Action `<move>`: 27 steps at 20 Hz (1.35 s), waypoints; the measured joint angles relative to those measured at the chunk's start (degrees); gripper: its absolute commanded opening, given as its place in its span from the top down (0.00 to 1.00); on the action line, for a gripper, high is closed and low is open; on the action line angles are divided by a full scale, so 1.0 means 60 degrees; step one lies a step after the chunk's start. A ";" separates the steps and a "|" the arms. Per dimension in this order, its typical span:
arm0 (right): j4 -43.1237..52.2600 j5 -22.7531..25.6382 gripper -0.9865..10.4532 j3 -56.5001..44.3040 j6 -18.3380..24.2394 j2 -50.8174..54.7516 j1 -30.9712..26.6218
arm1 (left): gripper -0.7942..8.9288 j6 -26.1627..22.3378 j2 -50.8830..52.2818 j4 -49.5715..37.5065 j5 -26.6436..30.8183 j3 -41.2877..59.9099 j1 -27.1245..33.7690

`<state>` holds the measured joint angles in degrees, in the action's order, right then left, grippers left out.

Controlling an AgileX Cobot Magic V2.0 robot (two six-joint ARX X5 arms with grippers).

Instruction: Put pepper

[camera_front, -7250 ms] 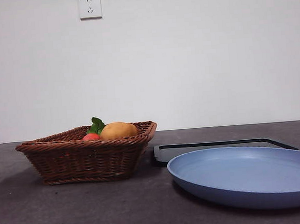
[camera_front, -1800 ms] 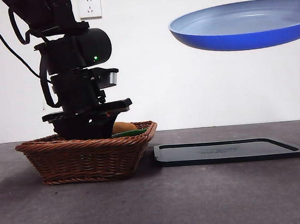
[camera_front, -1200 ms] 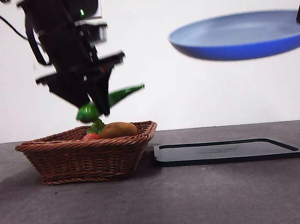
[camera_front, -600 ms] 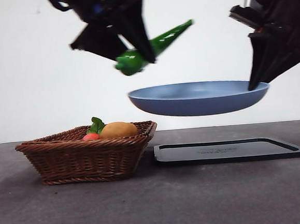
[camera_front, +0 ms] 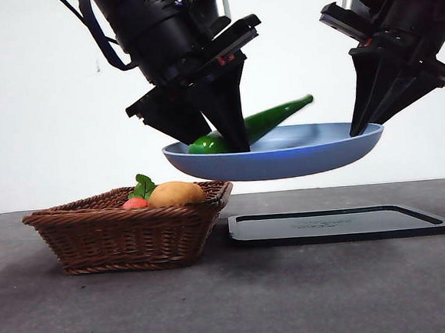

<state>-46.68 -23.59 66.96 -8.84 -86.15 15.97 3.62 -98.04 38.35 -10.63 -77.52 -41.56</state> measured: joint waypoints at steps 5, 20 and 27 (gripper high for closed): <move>-0.0080 0.0007 0.91 0.0000 0.0000 0.0000 0.0051 | 0.68 0.0000 0.0000 -0.0055 -0.0004 0.0000 -0.0022; 0.0652 0.0029 0.91 0.0000 -0.0262 0.0000 -0.0441 | 0.68 0.0000 0.2492 0.0240 -0.0033 -0.0980 -0.0040; 0.1752 0.0069 0.91 0.0240 -0.0597 -0.1253 -0.2171 | 0.68 0.0004 0.5125 0.0437 -0.0033 -0.1009 -0.0040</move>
<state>-36.16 -23.18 68.40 -12.43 -93.67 2.94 3.64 -67.29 40.97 -10.83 -83.57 -41.80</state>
